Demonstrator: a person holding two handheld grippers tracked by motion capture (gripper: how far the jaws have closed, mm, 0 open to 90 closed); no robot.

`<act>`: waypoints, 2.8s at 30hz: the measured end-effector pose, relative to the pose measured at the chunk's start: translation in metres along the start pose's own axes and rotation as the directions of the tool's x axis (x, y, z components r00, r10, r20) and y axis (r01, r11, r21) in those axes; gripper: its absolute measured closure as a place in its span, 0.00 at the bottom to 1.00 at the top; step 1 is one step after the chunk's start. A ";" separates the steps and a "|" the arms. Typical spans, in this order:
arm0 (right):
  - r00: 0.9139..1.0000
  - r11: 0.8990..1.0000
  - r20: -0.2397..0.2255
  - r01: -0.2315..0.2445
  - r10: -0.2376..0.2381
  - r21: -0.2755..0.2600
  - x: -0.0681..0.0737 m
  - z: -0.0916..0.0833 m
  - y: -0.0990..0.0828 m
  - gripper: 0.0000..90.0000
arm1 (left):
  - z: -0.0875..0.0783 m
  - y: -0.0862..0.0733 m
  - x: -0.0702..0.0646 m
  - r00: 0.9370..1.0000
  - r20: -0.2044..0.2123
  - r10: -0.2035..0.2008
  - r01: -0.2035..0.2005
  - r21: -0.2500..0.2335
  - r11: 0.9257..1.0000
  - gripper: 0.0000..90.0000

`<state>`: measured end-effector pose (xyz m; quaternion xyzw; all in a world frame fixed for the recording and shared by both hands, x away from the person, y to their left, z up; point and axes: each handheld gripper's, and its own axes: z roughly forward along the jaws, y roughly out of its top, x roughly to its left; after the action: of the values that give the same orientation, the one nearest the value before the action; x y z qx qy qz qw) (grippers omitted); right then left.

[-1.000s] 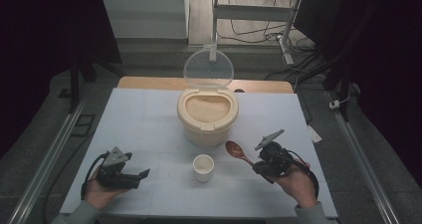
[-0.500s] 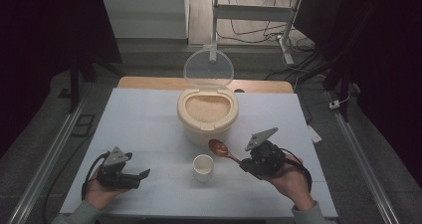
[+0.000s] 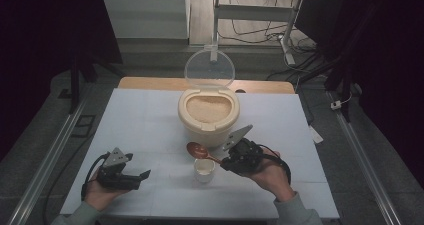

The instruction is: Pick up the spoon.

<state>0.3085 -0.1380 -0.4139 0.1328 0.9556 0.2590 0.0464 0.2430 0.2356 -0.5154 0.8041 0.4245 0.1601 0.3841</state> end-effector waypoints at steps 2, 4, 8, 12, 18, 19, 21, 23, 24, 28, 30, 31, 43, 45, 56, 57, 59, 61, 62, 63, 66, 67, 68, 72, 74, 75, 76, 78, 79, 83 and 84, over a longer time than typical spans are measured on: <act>1.000 1.000 -0.006 0.014 -0.014 0.006 0.001 0.005 0.003 0.88 | 0.000 0.000 0.000 1.000 0.001 0.001 -0.001 -0.001 1.000 0.13; 1.000 1.000 -0.009 0.023 -0.023 0.005 0.002 0.008 0.006 0.88 | -0.001 0.001 -0.001 1.000 0.003 0.005 -0.005 -0.003 1.000 0.13; 0.999 0.999 -0.021 0.046 -0.046 0.001 0.005 0.011 0.007 0.88 | -0.003 0.003 -0.002 1.000 0.007 0.020 -0.020 -0.008 1.000 0.13; 0.998 0.999 -0.018 0.053 -0.053 0.001 0.007 0.010 0.008 0.88 | -0.008 0.007 -0.005 0.998 0.019 0.053 -0.052 -0.017 0.998 0.14; 0.998 0.998 -0.014 0.063 -0.063 0.001 0.007 0.010 0.010 0.88 | -0.011 0.013 -0.010 0.996 0.036 0.076 -0.075 -0.018 0.997 0.15; 0.998 0.998 -0.014 0.065 -0.065 -0.001 0.008 0.011 0.010 0.88 | -0.012 0.014 -0.012 0.996 0.038 0.082 -0.081 -0.019 0.997 0.15; 0.997 0.997 -0.013 0.075 -0.075 0.002 0.007 0.012 0.010 0.88 | -0.016 0.020 -0.017 0.994 0.034 0.108 -0.108 -0.024 0.994 0.15; 0.997 0.997 -0.011 0.078 -0.078 0.005 0.006 0.012 0.010 0.88 | -0.023 0.030 -0.024 0.988 0.036 0.153 -0.151 -0.036 0.988 0.15; 0.997 0.997 -0.012 0.073 -0.073 0.007 0.006 0.012 0.011 0.88 | -0.025 0.035 -0.029 0.984 0.042 0.174 -0.173 -0.043 0.984 0.15; 0.997 0.997 -0.013 0.080 -0.080 0.008 0.006 0.013 0.014 0.88 | -0.033 0.058 -0.048 0.963 0.066 0.260 -0.256 -0.065 0.965 0.16; 0.996 0.996 -0.015 0.086 -0.086 0.007 0.005 0.013 0.017 0.88 | -0.035 0.069 -0.056 0.952 0.079 0.296 -0.290 -0.078 0.954 0.17; 0.996 0.996 -0.013 0.093 -0.093 0.007 0.005 0.014 0.017 0.88 | -0.036 0.075 -0.060 0.947 0.087 0.309 -0.302 -0.084 0.949 0.18; 0.996 0.996 -0.016 0.091 -0.091 0.012 0.001 0.020 0.018 0.88 | -0.013 0.110 -0.083 0.905 0.154 0.397 -0.393 -0.059 0.918 0.21; 0.996 0.996 -0.019 0.091 -0.091 0.015 0.001 0.022 0.019 0.88 | -0.006 0.116 -0.086 0.897 0.167 0.409 -0.407 -0.050 0.912 0.22; 0.991 0.991 -0.028 0.131 -0.130 0.010 0.006 0.026 0.029 0.88 | 0.015 0.131 -0.094 0.854 0.223 0.470 -0.482 -0.003 0.876 0.33; 0.991 0.992 -0.031 0.130 -0.129 0.007 0.006 0.026 0.029 0.88 | 0.021 0.133 -0.093 0.848 0.237 0.474 -0.492 0.019 0.870 0.34; 0.991 0.991 -0.031 0.131 -0.131 0.003 0.007 0.026 0.030 0.88 | 0.027 0.135 -0.093 0.841 0.248 0.481 -0.505 0.040 0.862 0.36; 0.990 0.990 -0.036 0.139 -0.139 -0.004 0.007 0.025 0.030 0.88 | 0.031 0.136 -0.093 0.829 0.261 0.494 -0.525 0.058 0.849 0.38; 0.989 0.989 -0.031 0.145 -0.145 -0.005 0.007 0.025 0.030 0.88 | 0.032 0.137 -0.094 0.824 0.267 0.500 -0.533 0.067 0.843 0.39; 0.989 0.990 -0.034 0.142 -0.142 -0.003 0.008 0.024 0.031 0.88 | 0.034 0.138 -0.095 0.817 0.274 0.508 -0.544 0.072 0.836 0.40; 0.988 0.989 -0.034 0.149 -0.150 -0.010 0.009 0.024 0.032 0.88 | 0.038 0.140 -0.097 0.798 0.292 0.528 -0.572 0.088 0.816 0.43; 0.988 0.988 -0.038 0.153 -0.153 -0.005 0.009 0.023 0.032 0.88 | 0.039 0.141 -0.098 0.791 0.298 0.534 -0.580 0.092 0.809 0.45; 0.987 0.987 -0.038 0.158 -0.158 -0.009 0.010 0.023 0.033 0.88 | 0.040 0.141 -0.099 0.785 0.302 0.541 -0.589 0.096 0.802 0.46; 0.984 0.985 -0.041 0.172 -0.172 -0.010 0.011 0.023 0.033 0.88 | 0.045 0.141 -0.102 0.759 0.314 0.571 -0.627 0.112 0.771 0.54; 0.983 0.984 -0.041 0.179 -0.179 -0.014 0.012 0.022 0.034 0.88 | 0.046 0.140 -0.103 0.753 0.315 0.578 -0.635 0.116 0.764 0.61; 0.983 0.984 -0.041 0.180 -0.180 -0.012 0.013 0.022 0.034 0.88 | 0.048 0.139 -0.104 0.745 0.317 0.586 -0.646 0.123 0.754 0.63; 0.982 0.982 -0.040 0.186 -0.186 -0.010 0.013 0.022 0.034 0.89 | 0.048 0.139 -0.104 0.745 0.317 0.586 -0.646 0.123 0.754 0.67; 0.982 0.983 -0.040 0.185 -0.185 -0.003 0.015 0.021 0.034 0.88 | 0.049 0.139 -0.105 0.739 0.318 0.594 -0.654 0.125 0.746 0.70; 0.981 0.982 -0.041 0.189 -0.189 -0.001 0.015 0.021 0.034 0.88 | 0.050 0.138 -0.106 0.728 0.328 0.602 -0.665 0.122 0.737 0.72; 0.979 0.980 -0.049 0.198 -0.198 -0.011 0.016 0.021 0.033 0.88 | 0.049 0.136 -0.108 0.704 0.348 0.619 -0.687 0.115 0.717 0.79; 0.977 0.978 -0.053 0.206 -0.207 -0.017 0.016 0.021 0.033 0.88 | 0.049 0.136 -0.109 0.690 0.355 0.631 -0.703 0.120 0.701 0.81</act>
<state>0.3038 -0.0964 -0.4158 0.0257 0.9636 0.2618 0.0478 0.2841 0.0775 -0.4377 0.9587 0.0563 0.1172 0.2530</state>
